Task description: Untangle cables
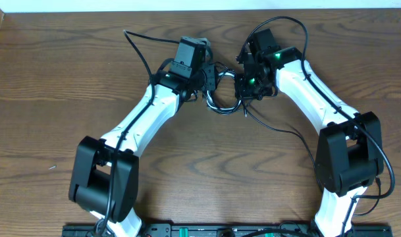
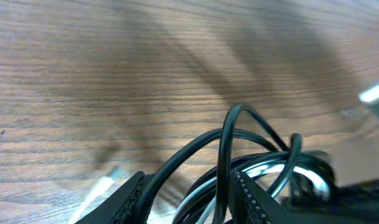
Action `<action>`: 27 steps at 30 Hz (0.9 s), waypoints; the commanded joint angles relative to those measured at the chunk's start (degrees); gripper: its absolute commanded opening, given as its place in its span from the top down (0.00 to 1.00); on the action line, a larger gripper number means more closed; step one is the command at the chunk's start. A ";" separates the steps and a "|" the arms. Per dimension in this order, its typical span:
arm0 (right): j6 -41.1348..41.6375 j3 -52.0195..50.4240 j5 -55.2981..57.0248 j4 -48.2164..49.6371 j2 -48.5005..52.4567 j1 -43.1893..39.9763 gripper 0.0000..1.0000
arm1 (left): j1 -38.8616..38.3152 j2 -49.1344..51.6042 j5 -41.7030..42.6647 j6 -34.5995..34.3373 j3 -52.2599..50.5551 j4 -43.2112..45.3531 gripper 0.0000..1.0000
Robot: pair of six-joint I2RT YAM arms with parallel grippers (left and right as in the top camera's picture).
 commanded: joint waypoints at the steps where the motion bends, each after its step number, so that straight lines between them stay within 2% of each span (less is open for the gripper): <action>1: 0.00 0.35 -1.05 -0.50 -1.51 0.04 0.99 | -0.13 2.29 -3.41 -0.55 1.62 -0.46 0.67; 2: -0.11 0.35 -1.01 -0.96 -1.84 0.02 0.99 | -0.13 2.56 -4.13 -0.57 1.62 -0.46 0.77; 3: -0.35 0.35 -1.05 -1.20 -2.08 0.00 0.99 | -0.13 2.73 -4.90 -0.57 1.62 -0.46 0.81; 4: -0.42 0.35 -0.96 -1.53 -2.38 -0.02 0.99 | -0.13 2.78 -6.10 -0.68 1.62 -0.48 0.92; 9: -0.39 0.35 -0.87 -3.02 -4.24 -2.75 0.99 | 0.74 2.29 -16.39 -3.61 1.64 -2.47 0.93; 12: -0.42 0.35 -1.07 -3.78 -5.51 -5.73 0.99 | 2.14 1.79 -18.43 -3.74 1.64 -4.87 0.92; 21: -1.57 0.35 -7.08 -3.52 -7.52 -16.83 0.99 | 5.73 1.55 -17.46 -2.38 1.64 -13.79 0.93; 24: -2.51 0.35 -9.03 -2.67 -7.52 -19.76 0.99 | 5.73 1.55 -11.32 2.19 1.64 -14.80 0.93; 27: -2.36 0.35 -9.01 -1.05 -7.52 -22.45 0.99 | 5.73 1.55 -7.65 3.34 1.64 -16.90 0.93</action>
